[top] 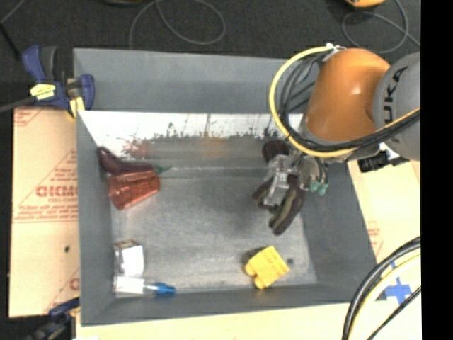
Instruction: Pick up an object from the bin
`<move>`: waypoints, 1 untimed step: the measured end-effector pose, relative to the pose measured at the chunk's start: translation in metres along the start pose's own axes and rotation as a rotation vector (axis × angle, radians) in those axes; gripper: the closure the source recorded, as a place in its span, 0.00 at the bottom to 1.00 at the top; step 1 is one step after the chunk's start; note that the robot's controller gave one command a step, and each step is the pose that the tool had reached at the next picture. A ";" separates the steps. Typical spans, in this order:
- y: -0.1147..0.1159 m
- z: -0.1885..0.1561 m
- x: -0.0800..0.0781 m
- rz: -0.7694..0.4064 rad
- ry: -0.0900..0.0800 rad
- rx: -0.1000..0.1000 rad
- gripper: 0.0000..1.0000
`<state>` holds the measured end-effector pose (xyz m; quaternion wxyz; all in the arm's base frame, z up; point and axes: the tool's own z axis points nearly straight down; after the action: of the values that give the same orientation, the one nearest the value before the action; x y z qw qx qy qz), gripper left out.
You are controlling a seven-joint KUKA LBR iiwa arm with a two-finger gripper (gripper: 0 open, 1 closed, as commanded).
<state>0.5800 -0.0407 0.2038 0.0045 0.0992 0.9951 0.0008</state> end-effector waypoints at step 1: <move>0.000 0.000 0.000 0.000 0.000 0.000 1.00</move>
Offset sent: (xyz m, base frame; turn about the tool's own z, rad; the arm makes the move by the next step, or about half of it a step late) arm -0.0290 -0.0174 0.0103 -0.2981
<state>0.5799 -0.0407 0.2037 0.0044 0.0993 0.9950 0.0009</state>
